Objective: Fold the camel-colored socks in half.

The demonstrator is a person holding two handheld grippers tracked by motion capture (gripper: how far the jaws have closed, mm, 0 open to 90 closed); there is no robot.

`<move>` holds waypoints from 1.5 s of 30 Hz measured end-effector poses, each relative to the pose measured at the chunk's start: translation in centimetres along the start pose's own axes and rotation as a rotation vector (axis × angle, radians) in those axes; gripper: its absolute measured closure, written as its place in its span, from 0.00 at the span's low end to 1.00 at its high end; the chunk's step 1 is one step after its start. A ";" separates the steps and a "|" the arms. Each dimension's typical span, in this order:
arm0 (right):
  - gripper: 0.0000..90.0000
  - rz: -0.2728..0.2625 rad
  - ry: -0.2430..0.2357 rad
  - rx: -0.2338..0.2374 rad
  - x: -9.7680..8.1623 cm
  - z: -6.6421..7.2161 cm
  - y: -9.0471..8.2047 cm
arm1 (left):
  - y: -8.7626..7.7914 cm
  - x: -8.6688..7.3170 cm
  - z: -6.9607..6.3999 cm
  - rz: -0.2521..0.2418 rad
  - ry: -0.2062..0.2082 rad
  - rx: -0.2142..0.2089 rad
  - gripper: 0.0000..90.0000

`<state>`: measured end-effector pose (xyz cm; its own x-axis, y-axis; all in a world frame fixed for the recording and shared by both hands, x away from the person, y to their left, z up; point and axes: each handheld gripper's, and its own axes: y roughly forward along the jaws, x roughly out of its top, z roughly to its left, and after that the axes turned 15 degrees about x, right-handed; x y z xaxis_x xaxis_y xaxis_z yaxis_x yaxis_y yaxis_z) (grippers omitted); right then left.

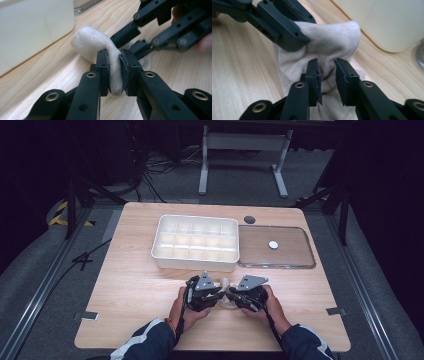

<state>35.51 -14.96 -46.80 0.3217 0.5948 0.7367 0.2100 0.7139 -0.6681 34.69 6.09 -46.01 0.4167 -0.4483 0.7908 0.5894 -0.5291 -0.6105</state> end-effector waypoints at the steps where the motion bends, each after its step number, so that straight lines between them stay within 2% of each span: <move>1: 0.80 -0.006 0.001 -0.006 0.0 0.0 -0.3 | 0.0 0.0 0.1 -0.002 0.002 0.001 0.87; 3: 0.82 -0.019 0.001 -0.011 0.1 -0.1 -0.7 | 0.0 0.0 0.1 -0.001 0.004 -0.002 0.87; 5: 0.90 -0.028 -0.001 -0.014 0.2 0.0 -1.0 | 0.0 0.2 0.1 -0.002 0.007 0.003 0.87; 6: 0.95 -0.022 -0.014 -0.024 0.3 0.1 -0.7 | 0.1 0.2 0.0 -0.011 0.004 -0.002 0.87; 9: 0.99 0.012 -0.028 -0.035 0.5 0.3 0.2 | 0.1 0.5 -0.3 -0.014 0.029 0.002 0.87; 14: 0.99 -0.005 -0.002 -0.026 0.3 0.2 1.1 | 0.2 0.7 -0.7 -0.016 0.054 0.017 0.87; 19: 0.97 -0.043 -0.002 -0.015 0.1 0.0 1.3 | 0.3 0.7 -0.5 -0.010 0.044 0.020 0.87; 21: 0.87 -0.058 0.005 -0.014 0.0 -0.1 1.0 | 0.2 0.7 -0.3 -0.006 0.050 0.026 0.87; 26: 0.86 -0.082 0.004 -0.009 -0.2 -0.6 -1.2 | 0.2 0.6 0.0 -0.004 0.040 0.021 0.87; 28: 0.87 -0.069 0.013 -0.017 -0.6 -0.9 -1.7 | 0.2 0.6 0.0 -0.001 0.045 0.025 0.87; 30: 0.86 -0.039 0.029 -0.016 -1.0 -1.1 -1.3 | 0.3 0.7 -0.1 -0.005 0.047 0.022 0.87; 33: 0.88 -0.002 0.017 -0.023 -1.1 -0.9 -0.4 | 0.3 0.9 -0.5 -0.010 0.053 0.022 0.86; 35: 0.88 -0.003 0.028 -0.020 -1.1 -0.9 -0.3 | 0.4 1.0 -0.8 -0.014 0.046 0.023 0.86; 36: 0.89 -0.005 0.030 -0.019 -1.1 -0.9 -0.3 | 0.4 1.0 -0.8 -0.012 0.061 0.025 0.86; 40: 0.90 -0.009 0.040 -0.022 -1.1 -0.9 -0.2 | 0.5 1.2 -1.1 -0.018 0.062 0.033 0.85; 45: 0.90 -0.014 0.036 -0.027 -1.1 -0.7 0.1 | 0.6 1.4 -1.6 -0.019 0.104 0.051 0.83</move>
<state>35.85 -15.86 -47.73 0.3512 0.5707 0.7423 0.2393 0.7117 -0.6604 34.51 4.01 -45.35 0.3326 -0.5121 0.7919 0.6324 -0.5018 -0.5901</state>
